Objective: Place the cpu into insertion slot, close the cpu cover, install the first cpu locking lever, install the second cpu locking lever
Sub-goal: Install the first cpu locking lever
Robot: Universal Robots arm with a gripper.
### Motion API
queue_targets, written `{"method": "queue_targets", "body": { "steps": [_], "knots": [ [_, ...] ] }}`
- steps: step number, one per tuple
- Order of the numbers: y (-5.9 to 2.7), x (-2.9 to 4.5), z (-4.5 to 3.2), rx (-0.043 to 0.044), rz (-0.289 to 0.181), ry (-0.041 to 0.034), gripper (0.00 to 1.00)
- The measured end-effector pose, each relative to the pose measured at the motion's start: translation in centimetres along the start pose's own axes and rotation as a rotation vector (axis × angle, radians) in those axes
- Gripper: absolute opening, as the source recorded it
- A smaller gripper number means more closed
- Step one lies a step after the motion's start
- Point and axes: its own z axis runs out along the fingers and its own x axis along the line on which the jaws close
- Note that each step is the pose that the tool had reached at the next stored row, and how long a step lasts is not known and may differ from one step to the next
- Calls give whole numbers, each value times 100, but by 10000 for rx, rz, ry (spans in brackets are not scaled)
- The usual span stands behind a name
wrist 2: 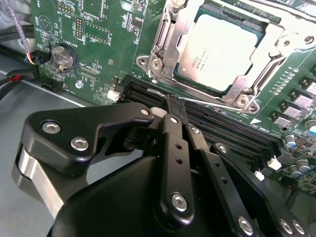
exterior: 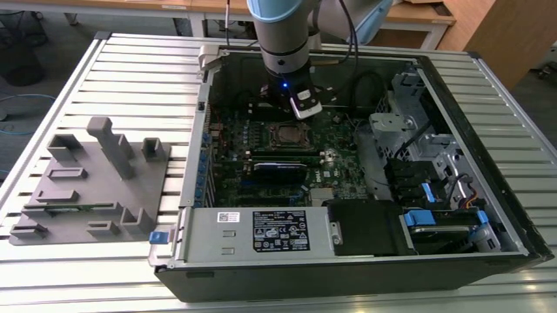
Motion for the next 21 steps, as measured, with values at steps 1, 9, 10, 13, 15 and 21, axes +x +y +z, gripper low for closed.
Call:
{"method": "queue_targets", "body": {
  "steps": [1, 9, 10, 13, 15, 21],
  "knots": [
    [0, 0, 0, 1, 3, 0, 10],
    [-2, 1, 4, 15, -2, -16, 10],
    [-2, 1, 5, 15, -1, -20, 10],
    [-6, 0, 4, 17, -4, -27, 10],
    [-10, -1, 3, 19, -6, -32, 10],
    [-35, -7, -2, 18, -9, -43, 10]
  ]
}}
